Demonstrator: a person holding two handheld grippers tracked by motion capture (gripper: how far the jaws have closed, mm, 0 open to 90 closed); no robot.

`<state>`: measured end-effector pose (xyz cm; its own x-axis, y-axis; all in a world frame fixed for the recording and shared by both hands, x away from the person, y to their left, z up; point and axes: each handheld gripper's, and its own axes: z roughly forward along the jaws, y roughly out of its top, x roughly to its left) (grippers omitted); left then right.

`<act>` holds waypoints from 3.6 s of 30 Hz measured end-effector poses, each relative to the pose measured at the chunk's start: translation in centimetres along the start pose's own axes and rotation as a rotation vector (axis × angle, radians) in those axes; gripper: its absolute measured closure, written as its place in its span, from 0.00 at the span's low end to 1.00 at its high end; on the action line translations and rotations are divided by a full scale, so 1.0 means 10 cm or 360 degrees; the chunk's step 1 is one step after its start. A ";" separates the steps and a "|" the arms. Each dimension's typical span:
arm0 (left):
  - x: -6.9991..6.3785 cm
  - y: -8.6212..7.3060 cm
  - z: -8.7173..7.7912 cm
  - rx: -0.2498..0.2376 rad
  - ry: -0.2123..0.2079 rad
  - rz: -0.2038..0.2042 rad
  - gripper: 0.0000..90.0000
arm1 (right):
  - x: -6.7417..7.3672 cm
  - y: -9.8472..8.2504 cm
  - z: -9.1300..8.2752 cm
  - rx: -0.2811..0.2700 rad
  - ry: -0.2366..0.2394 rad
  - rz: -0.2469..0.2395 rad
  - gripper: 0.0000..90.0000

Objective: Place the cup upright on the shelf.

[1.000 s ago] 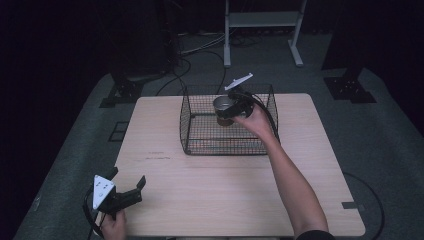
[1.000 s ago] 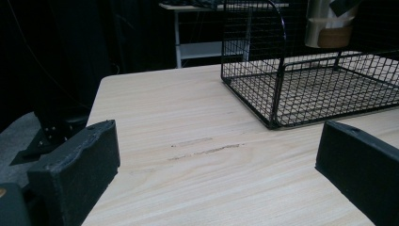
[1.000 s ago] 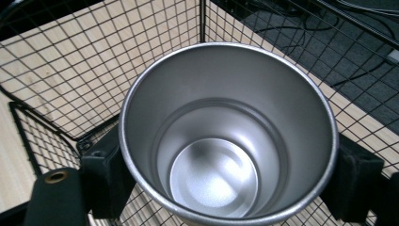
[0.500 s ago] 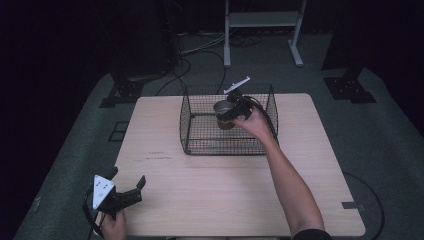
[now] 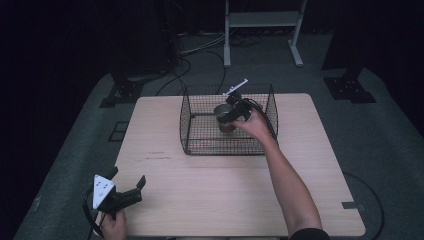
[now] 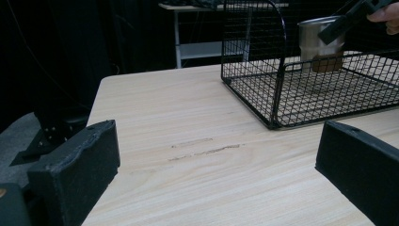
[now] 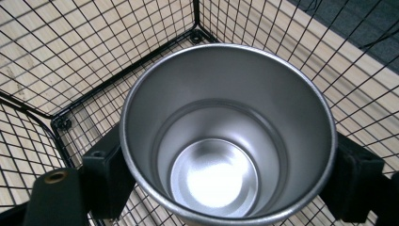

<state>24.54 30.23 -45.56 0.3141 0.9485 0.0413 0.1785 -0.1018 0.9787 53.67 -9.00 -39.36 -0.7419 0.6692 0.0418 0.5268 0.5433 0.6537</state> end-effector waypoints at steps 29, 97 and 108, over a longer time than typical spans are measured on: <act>0.01 0.00 -0.03 -0.0011 0.0011 -0.0013 0.00 | 0.00 -0.05 0.18 0.0164 -0.0016 -0.0016 0.14; 0.01 0.01 -0.08 -0.0013 0.0018 -0.0007 0.00 | 0.20 -0.12 -0.55 -0.0175 0.0050 -0.0038 0.11; -0.01 0.01 -0.07 -0.0013 0.0015 0.0005 0.00 | 0.28 -0.25 -0.62 -0.0188 0.0067 -0.0076 0.13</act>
<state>23.86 30.37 -45.33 0.3059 0.9509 0.0464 0.1697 -0.1024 0.9802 47.75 -11.62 -36.17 -0.7832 0.6206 0.0383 0.4397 0.5092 0.7399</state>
